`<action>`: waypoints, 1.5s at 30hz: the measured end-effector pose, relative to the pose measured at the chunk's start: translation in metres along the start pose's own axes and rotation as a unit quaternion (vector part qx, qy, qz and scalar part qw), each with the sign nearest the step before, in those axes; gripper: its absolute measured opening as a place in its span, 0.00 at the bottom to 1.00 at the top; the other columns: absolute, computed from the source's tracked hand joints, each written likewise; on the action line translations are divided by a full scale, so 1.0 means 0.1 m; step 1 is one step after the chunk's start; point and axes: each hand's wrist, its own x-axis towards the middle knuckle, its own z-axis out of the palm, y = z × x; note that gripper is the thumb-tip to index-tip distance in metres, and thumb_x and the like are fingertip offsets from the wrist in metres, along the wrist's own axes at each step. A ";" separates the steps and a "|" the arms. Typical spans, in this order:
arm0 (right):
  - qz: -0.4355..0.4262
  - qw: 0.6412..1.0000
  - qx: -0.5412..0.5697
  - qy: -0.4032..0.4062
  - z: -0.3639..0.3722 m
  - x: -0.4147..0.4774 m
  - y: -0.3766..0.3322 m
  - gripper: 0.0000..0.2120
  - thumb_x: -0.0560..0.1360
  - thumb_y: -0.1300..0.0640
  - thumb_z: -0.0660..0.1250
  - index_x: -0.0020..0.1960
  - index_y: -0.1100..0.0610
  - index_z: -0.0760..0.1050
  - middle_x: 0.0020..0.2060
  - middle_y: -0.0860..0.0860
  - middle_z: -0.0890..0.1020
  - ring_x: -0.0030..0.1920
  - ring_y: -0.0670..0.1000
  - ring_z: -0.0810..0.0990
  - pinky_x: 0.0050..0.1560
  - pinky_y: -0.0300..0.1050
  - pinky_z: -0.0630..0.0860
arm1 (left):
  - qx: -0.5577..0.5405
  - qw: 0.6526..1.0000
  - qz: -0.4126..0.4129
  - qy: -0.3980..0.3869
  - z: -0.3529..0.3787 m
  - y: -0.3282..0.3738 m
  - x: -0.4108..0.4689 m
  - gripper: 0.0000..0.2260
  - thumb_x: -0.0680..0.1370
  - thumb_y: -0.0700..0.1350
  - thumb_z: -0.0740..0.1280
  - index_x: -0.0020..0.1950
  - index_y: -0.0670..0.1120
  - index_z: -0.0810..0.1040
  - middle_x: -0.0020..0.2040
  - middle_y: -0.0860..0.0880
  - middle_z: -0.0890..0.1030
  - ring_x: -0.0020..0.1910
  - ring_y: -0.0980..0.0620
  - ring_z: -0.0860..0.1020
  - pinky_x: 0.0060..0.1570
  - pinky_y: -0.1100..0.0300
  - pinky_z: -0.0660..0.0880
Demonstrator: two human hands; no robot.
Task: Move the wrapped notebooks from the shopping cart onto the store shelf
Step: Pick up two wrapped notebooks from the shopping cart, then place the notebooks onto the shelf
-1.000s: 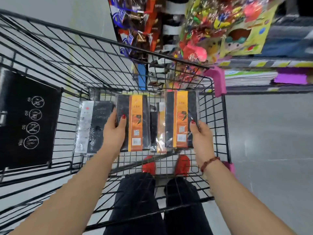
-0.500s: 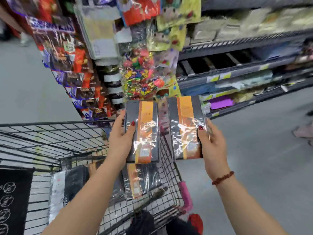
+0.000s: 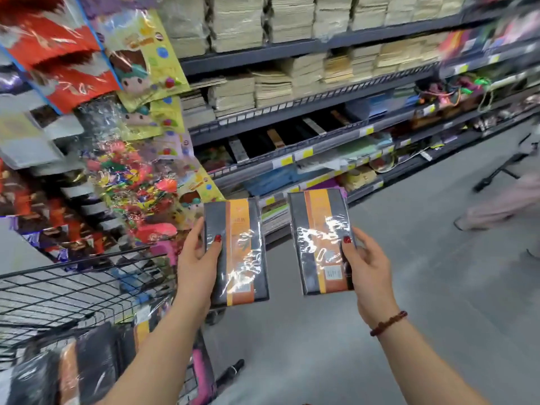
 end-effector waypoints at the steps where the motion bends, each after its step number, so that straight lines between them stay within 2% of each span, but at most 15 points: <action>1: 0.000 1.000 0.004 0.005 -0.15 0.06 -0.05 0.14 0.77 0.65 0.62 0.50 0.45 0.76 0.32 0.44 0.84 0.33 0.42 0.81 0.35 0.37 0.79 | -0.001 1.000 -0.004 -0.009 0.16 -0.01 -0.04 0.22 0.79 0.41 0.64 0.70 0.59 0.68 0.57 0.46 0.82 0.48 0.49 0.83 0.43 0.56 0.79; 4: -0.002 0.999 0.009 0.031 -0.52 0.24 -0.16 0.14 0.78 0.65 0.62 0.54 0.47 0.75 0.31 0.43 0.84 0.31 0.40 0.79 0.32 0.33 0.75 | 0.005 1.000 -0.013 -0.024 0.58 -0.01 -0.13 0.22 0.79 0.42 0.64 0.70 0.60 0.68 0.56 0.46 0.83 0.45 0.50 0.84 0.41 0.56 0.79; 6: -0.001 0.999 0.012 0.045 -0.70 0.34 -0.20 0.14 0.77 0.64 0.62 0.57 0.48 0.75 0.31 0.45 0.83 0.31 0.40 0.79 0.32 0.33 0.75 | 0.010 0.999 -0.013 -0.030 0.83 0.02 -0.14 0.21 0.79 0.42 0.64 0.69 0.60 0.69 0.51 0.47 0.84 0.42 0.51 0.84 0.38 0.58 0.79; 11: 0.010 0.997 0.023 0.074 -0.98 0.63 -0.23 0.14 0.77 0.63 0.63 0.57 0.47 0.75 0.35 0.47 0.83 0.35 0.45 0.81 0.39 0.41 0.80 | 0.018 0.999 -0.012 -0.043 1.32 0.10 0.02 0.21 0.79 0.41 0.63 0.70 0.58 0.68 0.35 0.57 0.84 0.33 0.58 0.82 0.38 0.57 0.79; 14: 0.008 0.996 0.026 0.086 -1.06 0.89 -0.23 0.14 0.77 0.64 0.63 0.55 0.47 0.74 0.33 0.44 0.84 0.33 0.42 0.81 0.35 0.38 0.79 | 0.009 0.998 -0.019 -0.056 1.58 0.13 0.20 0.20 0.80 0.42 0.63 0.70 0.58 0.68 0.37 0.54 0.85 0.35 0.55 0.83 0.37 0.57 0.78; 17: 0.010 0.996 0.020 0.087 -1.08 1.22 -0.23 0.13 0.77 0.63 0.63 0.57 0.49 0.74 0.34 0.45 0.84 0.35 0.43 0.82 0.36 0.37 0.79 | -0.010 0.998 -0.031 -0.062 1.88 0.15 0.45 0.18 0.80 0.41 0.62 0.67 0.58 0.69 0.38 0.55 0.85 0.36 0.56 0.83 0.32 0.61 0.78; 21: 0.006 0.996 0.017 0.087 -1.03 1.88 -0.23 0.14 0.77 0.64 0.63 0.59 0.51 0.73 0.32 0.44 0.84 0.33 0.41 0.81 0.34 0.35 0.78 | -0.018 0.997 -0.027 -0.072 2.25 0.21 0.99 0.20 0.80 0.41 0.63 0.70 0.57 0.67 0.42 0.51 0.85 0.35 0.57 0.83 0.29 0.64 0.77; 23: 0.010 0.996 0.005 0.087 -0.98 2.23 -0.24 0.13 0.77 0.65 0.63 0.60 0.53 0.73 0.30 0.42 0.83 0.30 0.39 0.80 0.31 0.34 0.76 | -0.015 0.997 -0.034 -0.074 2.43 0.26 1.30 0.20 0.80 0.42 0.62 0.69 0.58 0.67 0.43 0.51 0.85 0.37 0.55 0.83 0.32 0.61 0.78; 26: 0.016 0.997 -0.011 0.079 -0.93 2.70 -0.27 0.13 0.78 0.63 0.63 0.62 0.55 0.74 0.30 0.45 0.83 0.30 0.42 0.80 0.31 0.36 0.76 | -0.009 0.997 -0.047 -0.056 2.69 0.34 1.74 0.20 0.80 0.42 0.62 0.69 0.59 0.68 0.45 0.48 0.84 0.39 0.52 0.83 0.38 0.57 0.78; 30: 0.040 0.995 -0.015 0.089 -0.92 3.29 -0.26 0.15 0.77 0.61 0.64 0.63 0.55 0.74 0.36 0.53 0.83 0.31 0.44 0.81 0.30 0.39 0.77 | -0.017 0.996 -0.060 -0.060 3.05 0.43 2.21 0.18 0.80 0.41 0.61 0.65 0.61 0.69 0.43 0.50 0.84 0.36 0.55 0.83 0.32 0.62 0.77; 33: 0.054 0.994 -0.020 0.089 -0.94 3.65 -0.24 0.13 0.77 0.61 0.64 0.61 0.54 0.74 0.31 0.48 0.83 0.30 0.44 0.80 0.31 0.40 0.78 | 0.000 0.995 -0.078 -0.059 3.28 0.46 2.43 0.20 0.80 0.42 0.61 0.70 0.60 0.67 0.44 0.50 0.84 0.39 0.52 0.84 0.35 0.59 0.77; 36: 0.065 0.994 -0.015 0.083 -0.99 4.04 -0.21 0.12 0.77 0.60 0.64 0.60 0.50 0.73 0.30 0.45 0.83 0.31 0.43 0.82 0.31 0.39 0.79 | 0.010 0.995 -0.083 -0.045 3.50 0.45 2.64 0.21 0.80 0.42 0.61 0.71 0.60 0.66 0.43 0.49 0.84 0.39 0.52 0.83 0.37 0.57 0.77; 41: 0.083 0.995 -0.023 0.055 -1.17 4.78 -0.18 0.13 0.77 0.60 0.64 0.61 0.50 0.74 0.34 0.47 0.84 0.33 0.45 0.83 0.33 0.41 0.80 | 0.010 0.995 -0.096 -0.004 4.00 0.38 2.91 0.18 0.81 0.42 0.61 0.64 0.64 0.69 0.33 0.57 0.84 0.33 0.56 0.83 0.37 0.57 0.77; 45: 0.092 0.995 -0.038 0.004 -1.41 5.43 -0.22 0.14 0.78 0.61 0.63 0.62 0.50 0.74 0.34 0.48 0.84 0.34 0.45 0.83 0.36 0.42 0.81 | -0.018 0.993 -0.108 0.050 4.55 0.32 3.07 0.19 0.80 0.42 0.61 0.67 0.61 0.69 0.42 0.51 0.85 0.40 0.51 0.83 0.40 0.55 0.79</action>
